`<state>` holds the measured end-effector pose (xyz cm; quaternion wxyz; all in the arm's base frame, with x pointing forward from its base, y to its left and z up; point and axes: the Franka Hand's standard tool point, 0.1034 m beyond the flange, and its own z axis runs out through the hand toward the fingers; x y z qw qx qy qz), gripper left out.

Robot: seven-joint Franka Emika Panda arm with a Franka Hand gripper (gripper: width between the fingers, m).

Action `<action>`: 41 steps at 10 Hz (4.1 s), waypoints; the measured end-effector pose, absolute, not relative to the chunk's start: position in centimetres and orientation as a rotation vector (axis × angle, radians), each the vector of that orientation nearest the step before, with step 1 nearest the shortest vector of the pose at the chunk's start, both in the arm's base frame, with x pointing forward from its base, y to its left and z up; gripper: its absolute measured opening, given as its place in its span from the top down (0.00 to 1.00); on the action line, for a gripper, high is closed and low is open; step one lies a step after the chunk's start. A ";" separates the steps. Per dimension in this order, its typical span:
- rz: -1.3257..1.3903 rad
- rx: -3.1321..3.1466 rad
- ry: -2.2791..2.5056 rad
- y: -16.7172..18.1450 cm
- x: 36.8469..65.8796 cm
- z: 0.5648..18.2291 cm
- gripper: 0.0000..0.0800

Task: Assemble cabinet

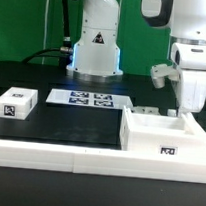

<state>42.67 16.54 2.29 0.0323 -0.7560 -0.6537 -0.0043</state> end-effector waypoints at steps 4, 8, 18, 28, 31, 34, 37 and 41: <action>0.000 -2.368 -2.039 14.0 44.0 6.8 0.91; 0.000 -2.385 -2.026 12.6 44.5 7.2 0.91; 0.019 -2.387 -2.002 11.6 44.7 6.2 0.91; 0.019 -2.317 -2.075 11.6 45.1 5.9 0.91; 0.028 -2.318 -2.072 11.5 45.1 5.9 0.91; 0.033 -2.324 -2.065 11.7 45.1 6.1 0.91; 0.045 -2.328 -2.063 11.7 45.5 6.5 0.91; 0.051 -2.327 -2.057 11.6 45.4 6.2 0.91</action>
Offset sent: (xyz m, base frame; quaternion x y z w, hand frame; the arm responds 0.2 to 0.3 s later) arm 0.0091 -0.0340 0.0466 0.0033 -0.0251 -0.0270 0.9993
